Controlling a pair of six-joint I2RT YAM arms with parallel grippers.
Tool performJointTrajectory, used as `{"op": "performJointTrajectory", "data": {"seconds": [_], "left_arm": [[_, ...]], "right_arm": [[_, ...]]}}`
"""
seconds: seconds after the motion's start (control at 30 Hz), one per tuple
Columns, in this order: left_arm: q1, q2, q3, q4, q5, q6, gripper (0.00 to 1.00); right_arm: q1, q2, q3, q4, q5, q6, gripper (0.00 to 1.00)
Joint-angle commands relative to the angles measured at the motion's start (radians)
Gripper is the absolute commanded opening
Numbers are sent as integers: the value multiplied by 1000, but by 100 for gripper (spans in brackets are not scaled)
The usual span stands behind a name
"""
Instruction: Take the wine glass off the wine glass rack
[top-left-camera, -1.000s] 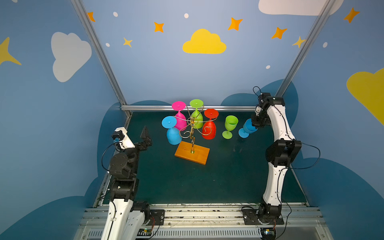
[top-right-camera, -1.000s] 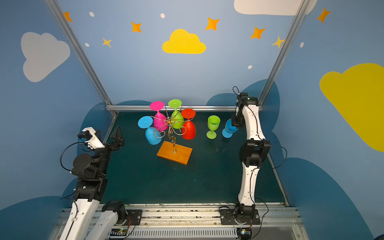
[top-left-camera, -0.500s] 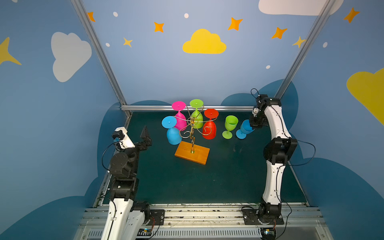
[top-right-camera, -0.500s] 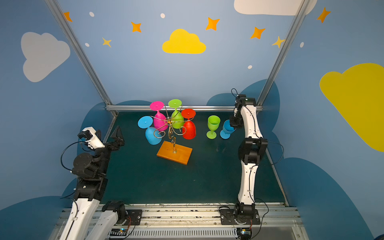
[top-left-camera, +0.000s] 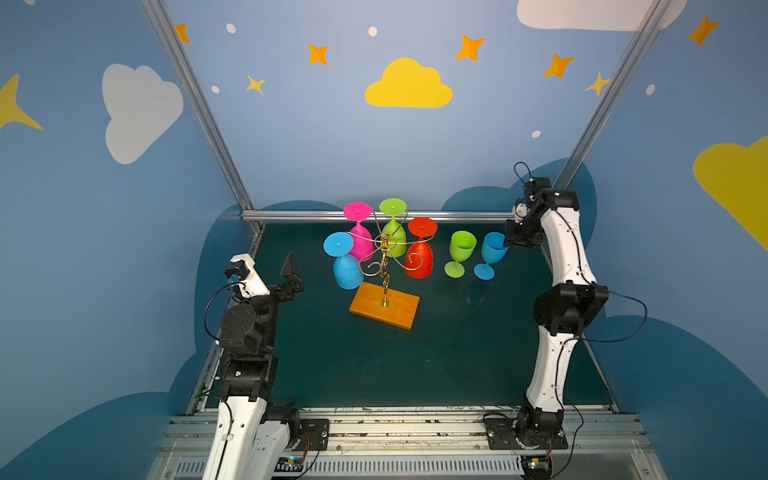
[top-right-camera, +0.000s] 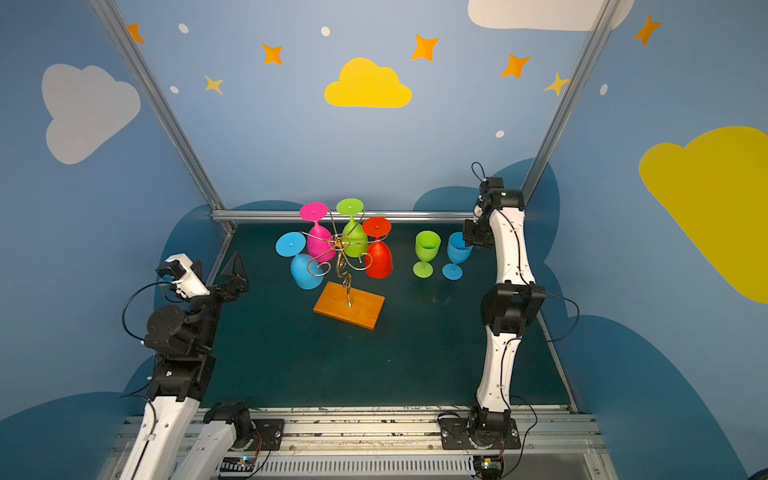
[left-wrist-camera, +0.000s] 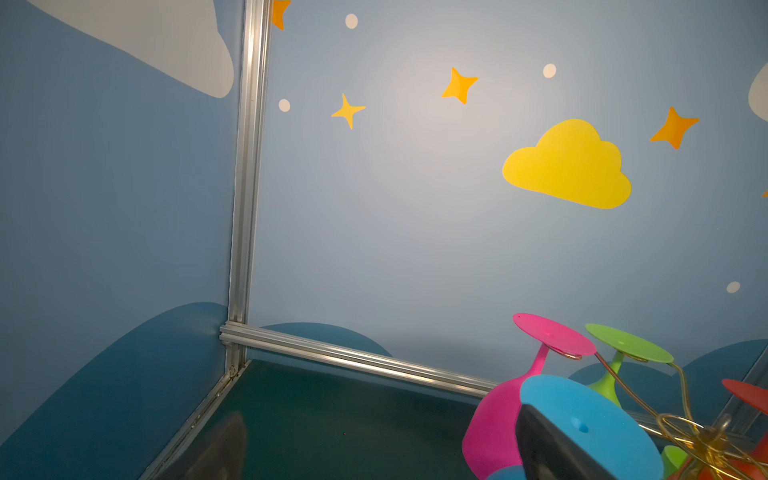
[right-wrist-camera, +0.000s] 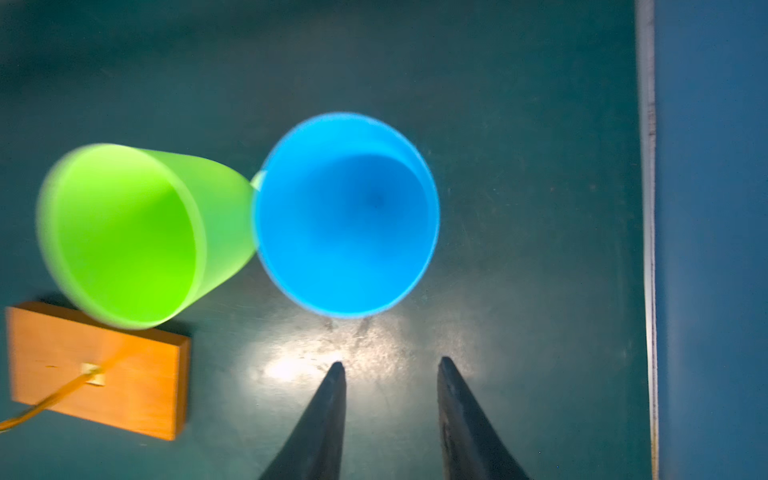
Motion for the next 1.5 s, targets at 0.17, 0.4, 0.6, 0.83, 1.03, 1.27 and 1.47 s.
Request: {"op": "performJointTrajectory", "data": {"seconds": [0.17, 0.4, 0.6, 0.83, 1.03, 1.27, 1.47], "left_arm": [[4, 33, 77, -130, 63, -38, 99], [58, 85, 199, -363, 266, -291, 91], [118, 130, 206, -313, 581, -571, 77], [205, 223, 171, -82, 909, -872, 65], [212, 275, 188, -52, 1022, -893, 60], [209, 359, 249, -98, 1100, -847, 55], [200, 423, 298, -100, 1116, -823, 54]], "right_arm": [[-2, -605, -584, 360, -192, 47, 39], [4, -1155, -1171, 795, -271, 136, 56], [4, -1299, -1298, 761, -404, 127, 59], [23, -1422, -1475, 815, -522, 173, 58], [47, -1458, -1551, 853, -559, 223, 58], [117, -1496, -1619, 906, -563, 255, 64], [163, -1522, -1649, 934, -527, 284, 77]]}}
